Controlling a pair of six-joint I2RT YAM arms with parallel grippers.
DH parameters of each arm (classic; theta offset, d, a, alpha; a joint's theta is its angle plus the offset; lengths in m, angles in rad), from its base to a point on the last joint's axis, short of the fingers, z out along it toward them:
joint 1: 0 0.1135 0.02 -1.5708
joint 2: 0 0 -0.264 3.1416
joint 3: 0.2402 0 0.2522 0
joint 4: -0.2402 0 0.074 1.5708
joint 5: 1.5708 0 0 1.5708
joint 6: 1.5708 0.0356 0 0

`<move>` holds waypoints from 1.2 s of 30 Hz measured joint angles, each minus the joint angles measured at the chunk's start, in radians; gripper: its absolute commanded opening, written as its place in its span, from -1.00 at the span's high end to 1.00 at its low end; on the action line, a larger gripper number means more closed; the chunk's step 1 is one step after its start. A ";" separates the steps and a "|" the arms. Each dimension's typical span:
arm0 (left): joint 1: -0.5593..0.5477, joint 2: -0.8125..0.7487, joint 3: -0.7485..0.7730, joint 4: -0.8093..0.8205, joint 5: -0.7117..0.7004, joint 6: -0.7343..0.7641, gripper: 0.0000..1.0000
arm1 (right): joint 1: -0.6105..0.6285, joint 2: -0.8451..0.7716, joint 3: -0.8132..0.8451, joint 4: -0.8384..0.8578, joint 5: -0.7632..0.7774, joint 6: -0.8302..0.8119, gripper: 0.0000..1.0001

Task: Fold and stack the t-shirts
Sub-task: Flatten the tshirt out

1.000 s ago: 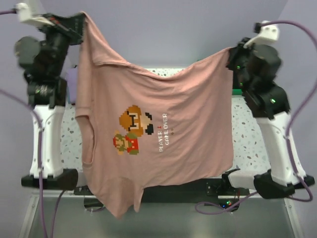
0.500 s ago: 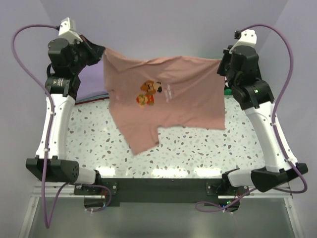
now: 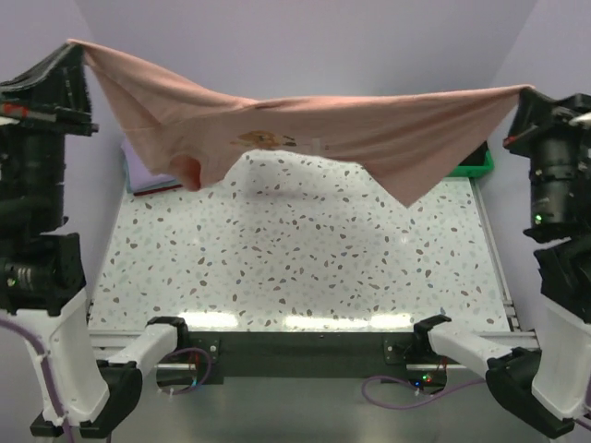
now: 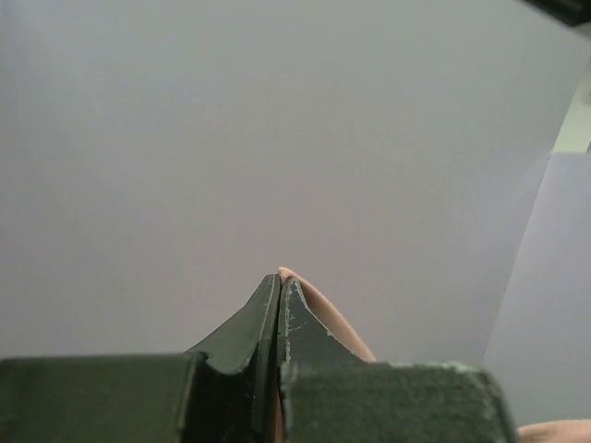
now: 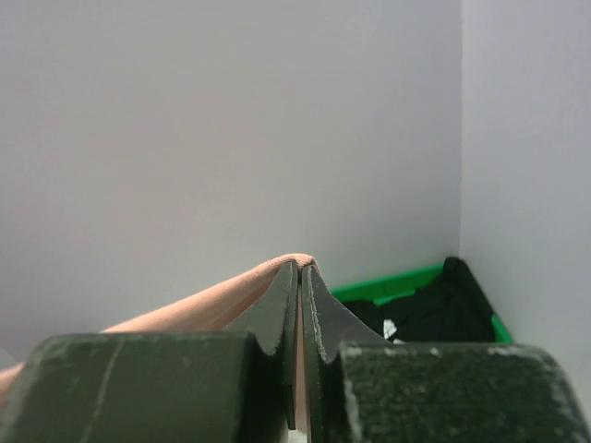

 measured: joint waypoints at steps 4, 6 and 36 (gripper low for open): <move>0.000 -0.030 0.127 0.005 -0.037 0.050 1.00 | 0.000 -0.045 0.083 0.001 0.015 -0.028 1.00; 0.000 -0.038 0.177 0.013 -0.045 0.067 1.00 | 0.000 -0.047 0.132 -0.001 0.014 -0.034 1.00; -0.063 0.527 -0.672 0.026 0.127 -0.006 -1.00 | -0.221 0.494 -0.792 0.176 -0.207 0.119 -0.68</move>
